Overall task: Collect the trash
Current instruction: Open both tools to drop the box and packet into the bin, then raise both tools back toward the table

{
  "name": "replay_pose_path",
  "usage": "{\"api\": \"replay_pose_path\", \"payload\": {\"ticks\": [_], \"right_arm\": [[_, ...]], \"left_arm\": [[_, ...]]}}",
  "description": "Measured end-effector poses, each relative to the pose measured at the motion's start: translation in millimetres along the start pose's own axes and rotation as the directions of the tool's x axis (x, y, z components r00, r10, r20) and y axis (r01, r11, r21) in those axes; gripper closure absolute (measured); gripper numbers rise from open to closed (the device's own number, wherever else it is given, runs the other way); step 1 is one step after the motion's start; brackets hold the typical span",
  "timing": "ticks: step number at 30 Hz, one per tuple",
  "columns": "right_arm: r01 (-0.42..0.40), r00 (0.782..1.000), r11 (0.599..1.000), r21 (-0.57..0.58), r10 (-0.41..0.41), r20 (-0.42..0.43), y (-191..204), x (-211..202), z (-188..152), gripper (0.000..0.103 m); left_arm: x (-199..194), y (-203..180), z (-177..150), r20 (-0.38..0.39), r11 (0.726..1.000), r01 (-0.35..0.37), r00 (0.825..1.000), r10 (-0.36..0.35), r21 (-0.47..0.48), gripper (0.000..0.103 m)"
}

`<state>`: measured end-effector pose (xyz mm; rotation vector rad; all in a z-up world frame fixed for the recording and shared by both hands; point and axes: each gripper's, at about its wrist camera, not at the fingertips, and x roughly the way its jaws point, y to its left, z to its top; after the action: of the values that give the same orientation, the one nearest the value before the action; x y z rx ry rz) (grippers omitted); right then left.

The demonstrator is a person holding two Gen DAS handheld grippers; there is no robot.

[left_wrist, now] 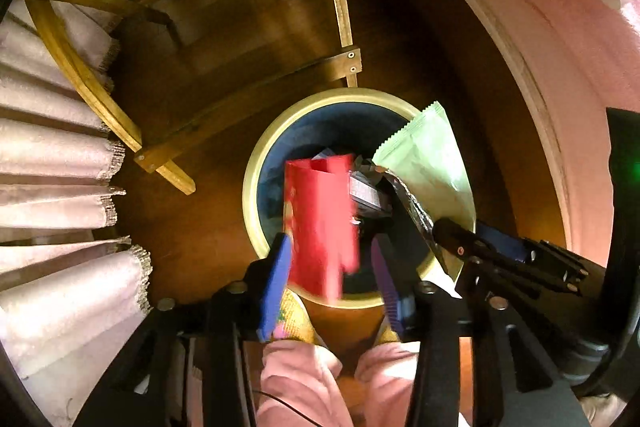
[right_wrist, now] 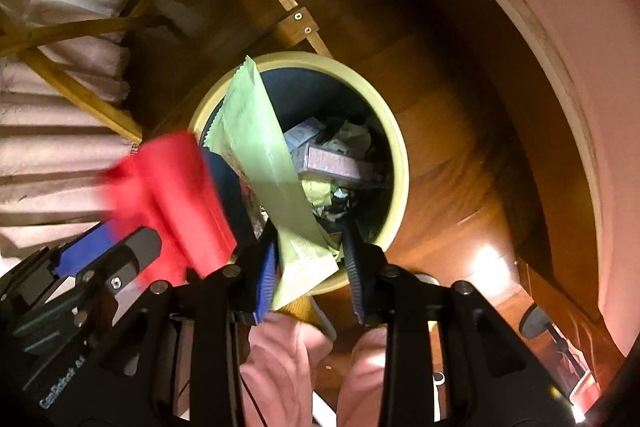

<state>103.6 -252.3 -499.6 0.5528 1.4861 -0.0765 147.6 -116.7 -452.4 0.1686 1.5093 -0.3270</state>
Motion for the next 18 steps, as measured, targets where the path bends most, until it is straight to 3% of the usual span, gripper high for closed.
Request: {"api": "replay_pose_path", "payload": {"ticks": [3, 5, 12, 18], "right_arm": [[-0.002, 1.000, 1.000, 0.012, 0.002, 0.004, -4, 7, 2, 0.063], [0.004, 1.000, 1.000, 0.019, -0.005, 0.006, -3, 15, 4, 0.052], [0.007, 1.000, 1.000, -0.001, -0.006, 0.016, 3, 11, 10, 0.050], [-0.003, 1.000, 1.000, -0.012, 0.003, 0.029, 9, -30, 4, 0.049]], "left_arm": [[7, 14, 0, 0.006, 1.000, -0.015, 1.000, 0.015, -0.004, 0.036], [7, 23, 0, 0.004, 1.000, -0.015, 1.000, 0.015, -0.017, 0.026], [-17, 41, -10, 0.031, 0.998, -0.032, 0.999, 0.034, -0.059, 0.026], [-66, 44, -20, 0.069, 0.994, -0.044, 0.996, 0.051, -0.096, 0.026]]}}
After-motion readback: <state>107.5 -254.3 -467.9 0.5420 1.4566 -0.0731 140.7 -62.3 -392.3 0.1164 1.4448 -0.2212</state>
